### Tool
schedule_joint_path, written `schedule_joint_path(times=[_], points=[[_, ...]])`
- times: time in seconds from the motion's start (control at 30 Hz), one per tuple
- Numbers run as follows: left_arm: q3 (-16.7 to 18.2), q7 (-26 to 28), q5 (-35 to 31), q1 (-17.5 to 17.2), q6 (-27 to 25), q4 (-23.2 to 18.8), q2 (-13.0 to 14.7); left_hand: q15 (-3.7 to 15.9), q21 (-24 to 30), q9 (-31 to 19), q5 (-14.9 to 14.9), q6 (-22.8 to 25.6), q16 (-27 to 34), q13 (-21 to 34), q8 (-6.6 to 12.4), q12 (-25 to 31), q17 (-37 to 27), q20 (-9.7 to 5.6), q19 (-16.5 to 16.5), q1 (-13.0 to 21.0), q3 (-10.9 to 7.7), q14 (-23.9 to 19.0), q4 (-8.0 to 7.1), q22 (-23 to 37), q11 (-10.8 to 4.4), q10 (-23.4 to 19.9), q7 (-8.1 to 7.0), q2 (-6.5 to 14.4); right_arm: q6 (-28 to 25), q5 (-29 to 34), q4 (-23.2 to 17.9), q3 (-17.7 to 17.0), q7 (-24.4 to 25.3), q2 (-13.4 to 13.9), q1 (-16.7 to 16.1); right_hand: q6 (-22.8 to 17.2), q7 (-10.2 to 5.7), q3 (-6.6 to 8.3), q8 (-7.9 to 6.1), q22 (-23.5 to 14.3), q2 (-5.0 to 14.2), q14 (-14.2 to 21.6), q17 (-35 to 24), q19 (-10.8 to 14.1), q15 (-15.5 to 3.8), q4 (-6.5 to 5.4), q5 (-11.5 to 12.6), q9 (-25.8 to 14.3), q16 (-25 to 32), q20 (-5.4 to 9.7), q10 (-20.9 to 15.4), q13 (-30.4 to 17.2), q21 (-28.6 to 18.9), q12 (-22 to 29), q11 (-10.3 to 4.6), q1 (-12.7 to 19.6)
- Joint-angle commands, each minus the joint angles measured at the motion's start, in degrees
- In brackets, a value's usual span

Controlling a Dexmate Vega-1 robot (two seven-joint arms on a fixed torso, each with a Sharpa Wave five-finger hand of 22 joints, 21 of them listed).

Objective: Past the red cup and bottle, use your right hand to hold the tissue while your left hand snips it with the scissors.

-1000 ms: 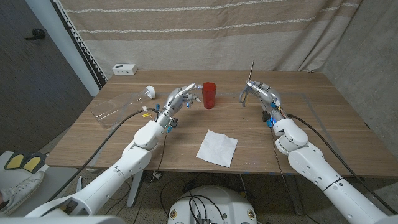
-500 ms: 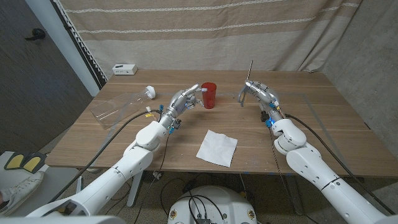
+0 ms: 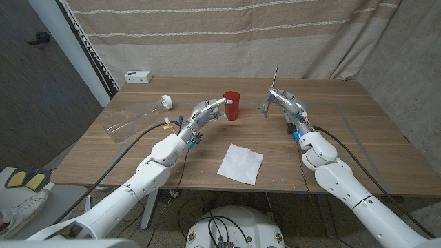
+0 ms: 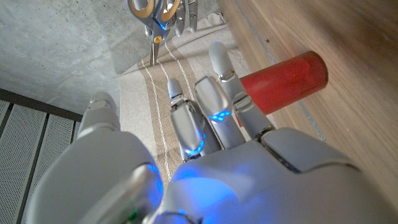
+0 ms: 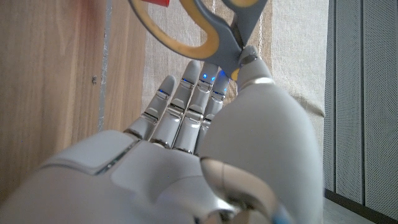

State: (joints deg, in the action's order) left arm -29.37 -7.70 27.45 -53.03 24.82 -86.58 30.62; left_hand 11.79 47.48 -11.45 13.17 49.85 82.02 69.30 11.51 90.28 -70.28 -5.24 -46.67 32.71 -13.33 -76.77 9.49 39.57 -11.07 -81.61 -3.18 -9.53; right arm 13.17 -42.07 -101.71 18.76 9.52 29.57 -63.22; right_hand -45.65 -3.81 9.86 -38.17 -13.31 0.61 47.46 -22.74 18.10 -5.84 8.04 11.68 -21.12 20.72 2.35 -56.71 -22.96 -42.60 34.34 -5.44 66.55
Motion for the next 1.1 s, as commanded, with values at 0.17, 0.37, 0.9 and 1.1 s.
schedule_joint_path(times=[0.17,0.37,0.9,1.1], points=[[-0.94,-1.6,0.49,0.67,-1.47,-0.59,0.18,0.03,0.32,-0.06,0.07,1.26,1.08,0.14,0.36,0.06,0.13,-6.91,-0.45,2.24,0.06,0.91,0.01,-0.33,-0.31,-0.16,0.09,0.19,1.18,-0.26,1.52,0.58,-1.74,-0.37,0.89,-0.49,-0.63,0.21,-0.35,-0.17,7.54,-0.33,-0.2,1.42,-8.01,-0.28,0.31,0.02,-0.33,4.09,-4.86,-0.26,-1.33,0.13,-4.86,6.74],[-1.21,-2.27,0.74,1.37,-1.74,0.09,-0.09,0.01,0.34,-0.09,-0.09,1.19,1.76,0.13,0.21,0.2,0.06,-6.91,-0.41,2.79,0.23,0.96,-0.24,-0.67,-0.25,-0.42,-0.21,0.28,1.44,-0.22,1.79,0.87,-2.4,-0.35,1.04,-0.45,-0.79,0.17,-0.41,-0.2,7.5,-0.32,-0.27,1.3,-8.01,-0.28,0.31,0.1,-0.37,4.04,-4.87,-0.34,-1.57,0.14,-4.9,6.69],[-2.47,-5.65,1.43,3.37,-1.65,2.52,-0.9,0.0,0.45,-0.1,-0.4,1.18,2.16,0.52,0.07,0.5,0.42,-6.85,-0.51,3.42,0.52,1.45,-0.63,-1.26,-0.36,-0.49,-0.15,0.49,1.25,-0.35,1.84,1.4,-3.22,-0.25,1.48,-0.47,-1.06,0.06,-0.64,-0.26,7.32,-1.34,-0.22,-0.15,-8.0,-0.24,0.36,0.38,-1.09,3.95,-4.88,-0.38,-1.9,0.0,-5.13,6.56],[-3.01,-7.87,1.85,4.67,-0.86,4.39,-1.53,-0.01,0.59,-0.1,-0.52,1.36,2.53,0.84,0.09,0.66,0.26,-6.85,-0.59,3.36,0.69,1.28,-0.81,-1.32,-0.39,-0.51,-0.06,0.56,1.13,-0.37,2.04,1.56,-3.49,-0.3,1.96,-0.34,-0.97,0.06,-0.71,-0.27,7.4,-1.5,-0.32,-0.54,-7.99,-0.3,0.39,0.36,-1.17,3.92,-4.89,-0.41,-1.98,-0.03,-5.2,6.47]])
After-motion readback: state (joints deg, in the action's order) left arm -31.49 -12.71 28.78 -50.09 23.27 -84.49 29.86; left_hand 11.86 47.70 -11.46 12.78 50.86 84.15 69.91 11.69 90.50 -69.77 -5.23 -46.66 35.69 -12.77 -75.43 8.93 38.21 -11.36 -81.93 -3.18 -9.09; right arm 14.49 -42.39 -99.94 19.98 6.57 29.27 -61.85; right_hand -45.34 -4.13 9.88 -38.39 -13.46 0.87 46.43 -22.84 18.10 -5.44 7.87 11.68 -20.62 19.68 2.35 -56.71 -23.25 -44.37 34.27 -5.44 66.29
